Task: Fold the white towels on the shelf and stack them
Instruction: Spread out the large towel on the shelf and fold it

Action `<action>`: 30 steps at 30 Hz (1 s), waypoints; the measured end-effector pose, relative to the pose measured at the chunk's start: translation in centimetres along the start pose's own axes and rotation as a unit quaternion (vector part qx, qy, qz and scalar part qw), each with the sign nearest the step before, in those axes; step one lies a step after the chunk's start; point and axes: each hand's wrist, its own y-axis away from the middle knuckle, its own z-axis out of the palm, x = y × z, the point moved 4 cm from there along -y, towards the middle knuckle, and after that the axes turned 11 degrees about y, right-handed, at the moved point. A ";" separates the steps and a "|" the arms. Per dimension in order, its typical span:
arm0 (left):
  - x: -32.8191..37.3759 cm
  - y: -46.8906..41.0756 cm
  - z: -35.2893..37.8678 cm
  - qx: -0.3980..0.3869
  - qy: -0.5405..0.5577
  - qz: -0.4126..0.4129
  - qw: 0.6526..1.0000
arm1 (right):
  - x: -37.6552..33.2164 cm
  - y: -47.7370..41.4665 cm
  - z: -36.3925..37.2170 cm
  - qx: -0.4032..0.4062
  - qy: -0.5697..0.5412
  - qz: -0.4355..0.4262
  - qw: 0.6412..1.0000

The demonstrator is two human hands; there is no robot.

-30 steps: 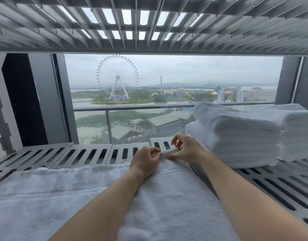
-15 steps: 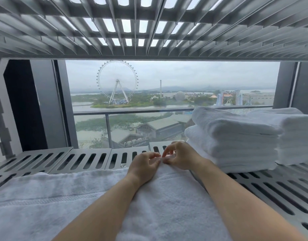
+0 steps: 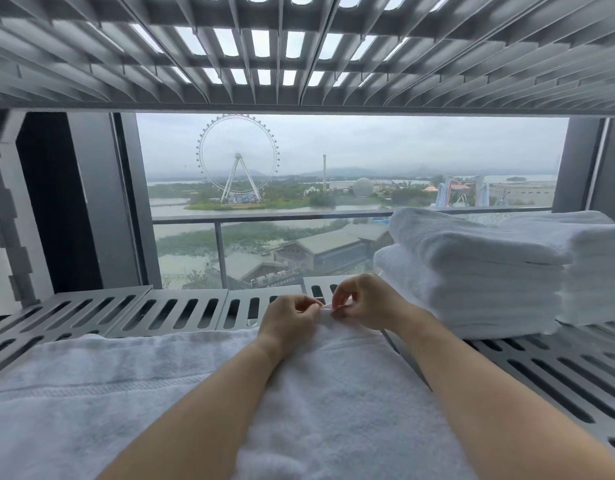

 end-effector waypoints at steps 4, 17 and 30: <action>0.0 0.0 0.0 -0.034 0.004 0.014 0.999 | -0.2 -0.1 0.1 0.018 -0.023 -0.008 1.000; 0.0 0.3 0.7 -0.088 -0.062 0.061 0.992 | 0.7 0.0 1.5 0.021 -0.080 0.043 0.996; 0.6 1.4 -4.5 -0.145 -0.288 0.069 0.944 | -0.6 0.1 -1.8 -0.014 0.068 0.002 0.998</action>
